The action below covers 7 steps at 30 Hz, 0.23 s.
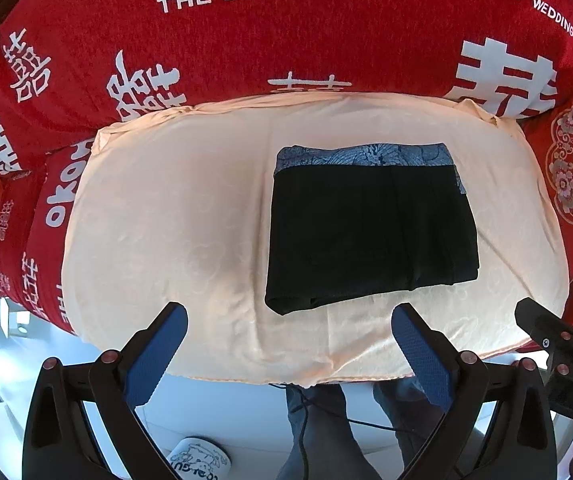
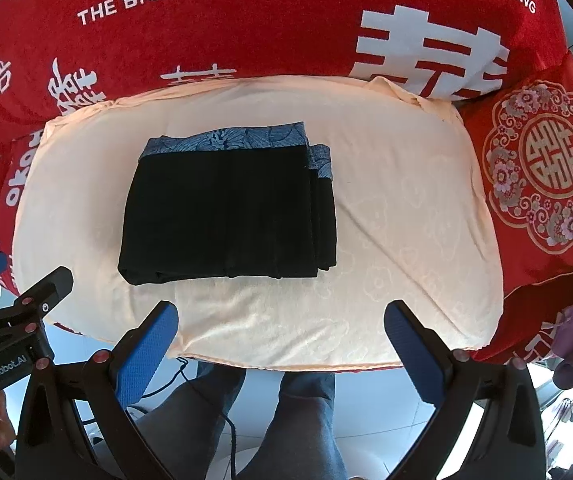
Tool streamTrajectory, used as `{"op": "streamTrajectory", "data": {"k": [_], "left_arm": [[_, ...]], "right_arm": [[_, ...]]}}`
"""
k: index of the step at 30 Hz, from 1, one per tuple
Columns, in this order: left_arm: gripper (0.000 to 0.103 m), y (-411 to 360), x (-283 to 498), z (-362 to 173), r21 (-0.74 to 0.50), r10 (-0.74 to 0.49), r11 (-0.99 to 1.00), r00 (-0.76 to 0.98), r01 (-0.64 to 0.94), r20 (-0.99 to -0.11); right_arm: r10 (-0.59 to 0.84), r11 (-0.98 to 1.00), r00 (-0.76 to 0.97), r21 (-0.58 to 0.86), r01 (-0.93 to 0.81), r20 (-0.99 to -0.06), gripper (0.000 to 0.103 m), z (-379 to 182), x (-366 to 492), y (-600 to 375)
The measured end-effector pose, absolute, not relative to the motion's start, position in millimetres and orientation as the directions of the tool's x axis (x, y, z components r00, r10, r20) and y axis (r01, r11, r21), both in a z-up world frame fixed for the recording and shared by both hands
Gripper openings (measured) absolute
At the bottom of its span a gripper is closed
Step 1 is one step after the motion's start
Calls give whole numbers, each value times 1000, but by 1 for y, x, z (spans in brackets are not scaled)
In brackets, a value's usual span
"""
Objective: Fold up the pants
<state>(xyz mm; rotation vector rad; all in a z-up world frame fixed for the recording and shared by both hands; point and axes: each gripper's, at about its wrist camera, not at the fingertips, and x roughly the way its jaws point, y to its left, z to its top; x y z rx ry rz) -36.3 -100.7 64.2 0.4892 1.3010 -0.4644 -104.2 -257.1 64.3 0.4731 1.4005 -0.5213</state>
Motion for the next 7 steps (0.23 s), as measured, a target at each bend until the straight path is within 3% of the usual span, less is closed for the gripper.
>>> {"op": "streamTrajectory", "data": {"k": [7], "left_arm": [[102, -104, -40, 67, 59, -78, 806, 204, 589, -976]], "right_arm": [[-63, 800, 88, 3, 600, -994, 103, 63, -104, -256]]}}
